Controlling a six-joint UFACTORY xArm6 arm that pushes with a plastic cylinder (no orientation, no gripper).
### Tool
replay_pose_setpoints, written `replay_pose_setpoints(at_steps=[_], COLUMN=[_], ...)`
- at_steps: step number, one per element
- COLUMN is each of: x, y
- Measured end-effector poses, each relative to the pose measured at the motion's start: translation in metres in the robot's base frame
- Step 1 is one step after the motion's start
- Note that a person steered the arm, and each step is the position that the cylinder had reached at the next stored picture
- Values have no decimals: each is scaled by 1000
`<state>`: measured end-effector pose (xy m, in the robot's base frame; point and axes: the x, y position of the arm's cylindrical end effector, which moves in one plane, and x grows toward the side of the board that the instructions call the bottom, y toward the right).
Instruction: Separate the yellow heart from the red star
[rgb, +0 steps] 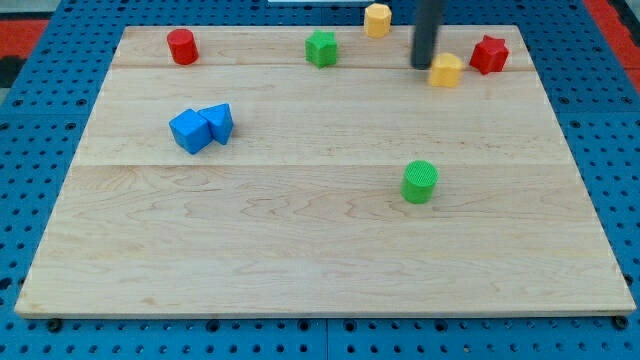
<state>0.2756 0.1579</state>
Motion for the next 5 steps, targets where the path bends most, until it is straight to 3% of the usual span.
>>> replay_pose_setpoints(at_steps=[2,3,4,5], x=[29,41,69,57], y=[8,-15,46,124])
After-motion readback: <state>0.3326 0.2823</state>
